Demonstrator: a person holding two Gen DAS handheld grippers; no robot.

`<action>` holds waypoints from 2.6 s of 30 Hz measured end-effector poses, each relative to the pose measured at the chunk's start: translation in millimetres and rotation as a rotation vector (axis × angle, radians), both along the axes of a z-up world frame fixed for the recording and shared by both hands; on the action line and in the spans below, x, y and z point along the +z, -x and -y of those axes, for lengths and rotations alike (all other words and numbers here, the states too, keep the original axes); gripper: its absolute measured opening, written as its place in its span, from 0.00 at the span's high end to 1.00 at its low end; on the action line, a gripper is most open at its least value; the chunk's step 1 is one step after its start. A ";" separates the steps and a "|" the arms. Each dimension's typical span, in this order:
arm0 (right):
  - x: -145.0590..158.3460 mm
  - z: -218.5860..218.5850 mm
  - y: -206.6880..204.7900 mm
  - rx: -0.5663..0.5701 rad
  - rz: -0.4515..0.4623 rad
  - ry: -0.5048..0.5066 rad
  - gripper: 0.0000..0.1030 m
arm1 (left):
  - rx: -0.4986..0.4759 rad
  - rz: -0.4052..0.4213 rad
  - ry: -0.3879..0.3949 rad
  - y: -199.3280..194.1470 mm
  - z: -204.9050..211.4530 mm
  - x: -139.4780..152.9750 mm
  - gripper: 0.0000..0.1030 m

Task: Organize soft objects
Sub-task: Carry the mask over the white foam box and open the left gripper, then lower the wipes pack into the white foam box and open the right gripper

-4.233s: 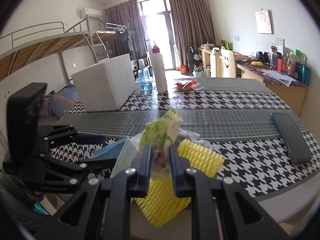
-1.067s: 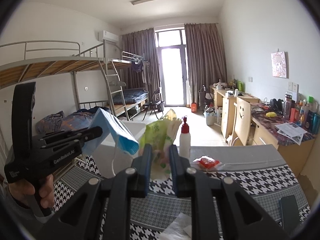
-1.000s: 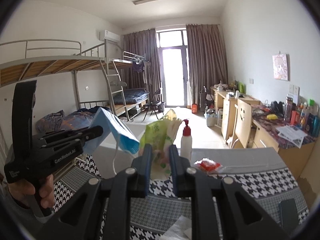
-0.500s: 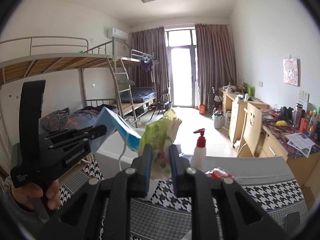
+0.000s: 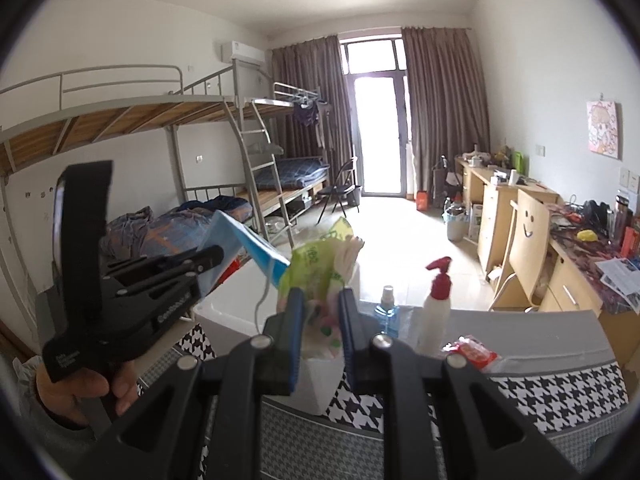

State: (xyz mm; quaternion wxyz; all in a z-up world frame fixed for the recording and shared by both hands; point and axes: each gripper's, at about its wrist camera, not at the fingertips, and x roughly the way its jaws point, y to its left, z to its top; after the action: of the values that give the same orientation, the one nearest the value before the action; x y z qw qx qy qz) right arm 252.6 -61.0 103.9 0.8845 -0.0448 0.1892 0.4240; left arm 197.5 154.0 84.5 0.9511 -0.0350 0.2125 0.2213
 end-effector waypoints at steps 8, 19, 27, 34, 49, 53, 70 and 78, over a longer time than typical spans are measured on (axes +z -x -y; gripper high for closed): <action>-5.2 -17.9 -12.5 0.019 -0.029 0.014 0.80 | -0.005 -0.071 0.056 -22.8 -23.5 -17.5 0.94; -11.1 -37.7 -21.1 0.021 -0.071 0.050 0.80 | -0.012 -0.157 0.113 -47.4 -45.2 -37.8 0.94; -10.9 -43.8 -20.9 0.023 -0.063 0.068 0.80 | -0.024 -0.182 0.136 -52.5 -46.7 -44.2 0.92; -9.7 -46.6 -25.1 0.021 -0.075 0.068 0.80 | 0.029 -0.151 0.105 -44.5 -45.5 -35.9 0.23; -11.4 -60.2 -29.6 0.045 -0.083 0.084 0.79 | 0.095 -0.030 0.064 1.2 -59.9 -8.7 0.12; -11.9 -67.9 -31.5 0.058 -0.092 0.087 0.79 | 0.126 -0.003 0.070 16.8 -65.3 -6.3 0.04; -28.1 -96.5 -51.6 0.074 -0.144 0.130 0.79 | 0.199 -0.011 0.065 61.4 -78.2 -18.8 0.01; -36.2 -111.5 -57.4 0.077 -0.155 0.165 0.79 | 0.223 -0.019 0.073 75.2 -82.2 -28.4 0.01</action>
State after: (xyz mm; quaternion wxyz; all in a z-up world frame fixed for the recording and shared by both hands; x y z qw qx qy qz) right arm 310.0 50.5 67.7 0.8435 -0.0919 0.2897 0.4430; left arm 122.4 236.1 56.1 0.9167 -0.0906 0.2244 0.3181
